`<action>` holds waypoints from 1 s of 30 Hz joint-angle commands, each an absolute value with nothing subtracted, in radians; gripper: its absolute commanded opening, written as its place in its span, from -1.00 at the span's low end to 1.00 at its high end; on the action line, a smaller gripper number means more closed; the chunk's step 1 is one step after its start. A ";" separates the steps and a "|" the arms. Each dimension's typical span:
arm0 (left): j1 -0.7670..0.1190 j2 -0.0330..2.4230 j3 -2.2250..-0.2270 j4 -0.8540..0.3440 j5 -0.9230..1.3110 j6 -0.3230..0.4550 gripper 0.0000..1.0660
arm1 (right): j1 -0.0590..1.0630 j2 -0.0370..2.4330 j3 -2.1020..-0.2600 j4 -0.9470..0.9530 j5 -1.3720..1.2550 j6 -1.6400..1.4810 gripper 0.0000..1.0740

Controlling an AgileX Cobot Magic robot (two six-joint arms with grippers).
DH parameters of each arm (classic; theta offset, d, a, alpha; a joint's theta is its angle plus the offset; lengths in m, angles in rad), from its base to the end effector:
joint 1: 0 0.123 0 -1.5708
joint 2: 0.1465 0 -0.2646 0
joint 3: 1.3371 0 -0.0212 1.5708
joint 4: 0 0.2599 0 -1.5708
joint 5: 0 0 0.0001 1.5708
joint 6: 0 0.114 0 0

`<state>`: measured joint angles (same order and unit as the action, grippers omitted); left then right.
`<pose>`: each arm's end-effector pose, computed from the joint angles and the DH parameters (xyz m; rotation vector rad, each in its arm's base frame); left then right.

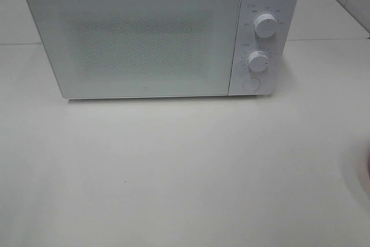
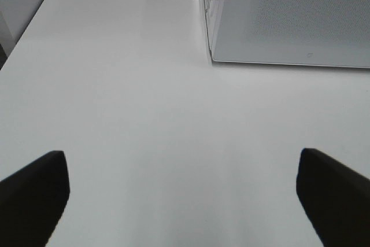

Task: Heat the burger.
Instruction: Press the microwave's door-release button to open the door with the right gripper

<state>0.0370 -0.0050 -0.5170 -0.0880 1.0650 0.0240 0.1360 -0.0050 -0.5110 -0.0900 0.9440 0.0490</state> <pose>0.0415 -0.0072 0.2765 -0.0077 2.0241 -0.0664 0.0479 -0.0018 0.2873 -0.0842 1.9069 0.0198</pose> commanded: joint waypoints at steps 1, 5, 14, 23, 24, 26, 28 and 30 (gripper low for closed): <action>0.040 -0.017 -0.515 -0.098 1.069 0.024 0.88 | 0.133 -0.022 -0.514 -0.091 0.948 0.051 0.56; 0.040 -0.017 -0.515 -0.098 1.069 0.024 0.88 | 0.133 -0.022 -0.514 -0.091 0.948 0.051 0.55; 0.040 -0.017 -0.515 -0.098 1.069 0.024 0.88 | 0.133 -0.022 -0.514 -0.091 0.948 0.059 0.53; 0.040 -0.017 -0.515 -0.098 1.069 0.024 0.88 | 0.133 0.064 -0.519 -0.091 0.849 0.062 0.49; 0.040 -0.017 -0.515 -0.098 1.069 0.024 0.88 | 0.133 0.109 -0.519 -0.091 0.805 0.072 0.47; 0.040 -0.017 -0.515 -0.098 1.069 0.024 0.88 | 0.133 0.154 -0.519 -0.091 0.753 0.082 0.46; 0.040 -0.017 -0.515 -0.098 1.069 0.024 0.88 | 0.133 0.179 -0.519 -0.091 0.723 0.082 0.45; 0.040 -0.017 -0.515 -0.098 1.069 0.024 0.88 | 0.133 0.250 -0.519 -0.091 0.648 0.082 0.44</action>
<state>0.0370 -0.0050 -0.5170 -0.0880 1.0650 0.0240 0.1360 0.1950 -0.5110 -0.0900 0.7290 0.0760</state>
